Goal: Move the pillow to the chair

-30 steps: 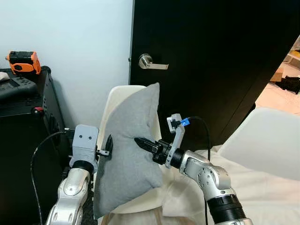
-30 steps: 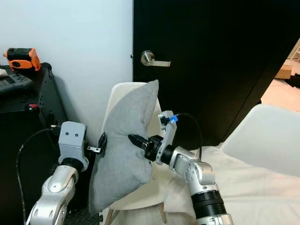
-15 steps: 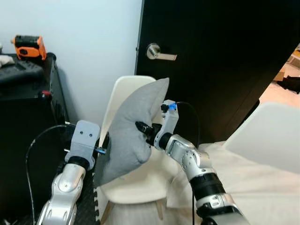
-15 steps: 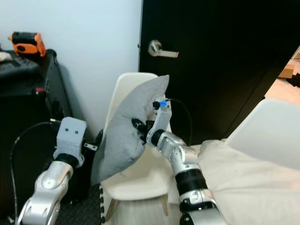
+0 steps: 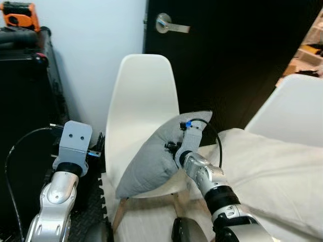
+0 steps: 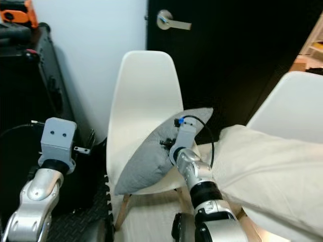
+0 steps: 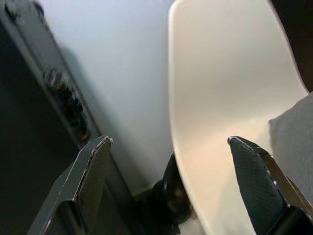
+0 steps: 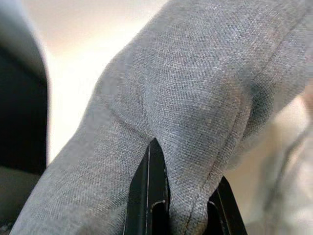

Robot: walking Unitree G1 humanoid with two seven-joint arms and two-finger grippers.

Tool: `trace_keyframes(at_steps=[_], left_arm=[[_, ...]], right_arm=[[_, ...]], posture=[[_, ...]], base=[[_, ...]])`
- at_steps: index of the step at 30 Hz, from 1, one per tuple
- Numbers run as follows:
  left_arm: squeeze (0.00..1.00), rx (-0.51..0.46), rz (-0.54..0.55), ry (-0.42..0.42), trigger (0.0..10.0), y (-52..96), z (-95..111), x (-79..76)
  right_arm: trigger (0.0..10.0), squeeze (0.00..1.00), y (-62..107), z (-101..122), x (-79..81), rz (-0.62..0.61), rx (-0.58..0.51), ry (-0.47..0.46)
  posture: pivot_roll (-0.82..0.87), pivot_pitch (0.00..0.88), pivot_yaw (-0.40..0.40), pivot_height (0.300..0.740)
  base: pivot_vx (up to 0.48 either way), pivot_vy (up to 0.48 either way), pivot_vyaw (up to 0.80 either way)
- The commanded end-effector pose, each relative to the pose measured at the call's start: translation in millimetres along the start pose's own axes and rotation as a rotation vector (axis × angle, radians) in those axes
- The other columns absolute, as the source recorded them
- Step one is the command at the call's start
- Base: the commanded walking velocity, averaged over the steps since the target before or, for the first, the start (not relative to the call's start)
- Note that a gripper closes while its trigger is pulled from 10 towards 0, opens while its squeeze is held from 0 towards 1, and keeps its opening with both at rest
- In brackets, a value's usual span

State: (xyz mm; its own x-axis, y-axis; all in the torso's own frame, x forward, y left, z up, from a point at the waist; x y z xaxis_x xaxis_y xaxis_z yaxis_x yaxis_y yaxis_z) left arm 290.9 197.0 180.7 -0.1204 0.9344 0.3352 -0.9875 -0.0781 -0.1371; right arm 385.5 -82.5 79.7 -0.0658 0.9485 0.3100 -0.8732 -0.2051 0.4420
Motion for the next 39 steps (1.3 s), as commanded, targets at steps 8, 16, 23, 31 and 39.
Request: trace_keyframes(at_steps=[8, 16, 23, 31, 39], left_arm=[[0.0, -0.018, 0.004, -0.005, 10.0, 1.9, 12.5, 3.5], [0.0, -0.044, -0.058, 0.057, 10.0, 6.9, 29.0, -20.1], [0.0, -0.034, -0.082, 0.074, 10.0, 9.3, 29.9, -29.7], [0.0, -0.022, -0.091, 0.071, 10.0, 8.6, 29.3, -30.1], [0.0, -0.015, -0.085, 0.05, 10.0, 5.3, 25.9, -27.2]], right_arm=[[10.0, 0.0, -6.5, -11.6, 10.1, -0.039, 0.053, -0.082], [10.0, 0.0, -8.3, -37.5, 69.1, 0.122, 0.168, -0.139], [10.0, 0.73, -8.2, -38.6, 79.4, 0.164, 0.171, -0.083], [10.0, 1.0, -6.8, -21.3, 78.2, 0.33, 0.185, 0.178], [10.0, 1.0, 0.9, 0.5, 34.4, 0.436, 0.22, 0.619]], posture=[[0.08, 0.0, -0.134, 0.534], [0.11, 0.024, -0.141, 0.53], [0.11, 0.025, -0.14, 0.53], [0.1, 0.015, -0.131, 0.53], [0.06, 0.0, -0.128, 0.53]], base=[[0.0, 0.0, 0.0], [0.0, 0.0, 0.0], [0.0, 0.0, 0.0], [0.0, 0.0, 0.0], [0.0, 0.0, 0.0]])
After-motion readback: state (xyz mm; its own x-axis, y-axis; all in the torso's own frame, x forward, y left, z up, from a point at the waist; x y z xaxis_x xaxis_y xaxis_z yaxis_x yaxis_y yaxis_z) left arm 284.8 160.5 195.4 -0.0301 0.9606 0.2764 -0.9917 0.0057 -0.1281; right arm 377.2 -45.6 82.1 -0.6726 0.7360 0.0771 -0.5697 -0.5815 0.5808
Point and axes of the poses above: a point about 5 cm out from each wrist's last joint towards the gripper, its own y axis pointing back from the gripper into the wrist, its own z axis along the axis of the wrist's last joint, x = y × z, the point moved 3 cm from there along -y, pointing out of the wrist towards the gripper
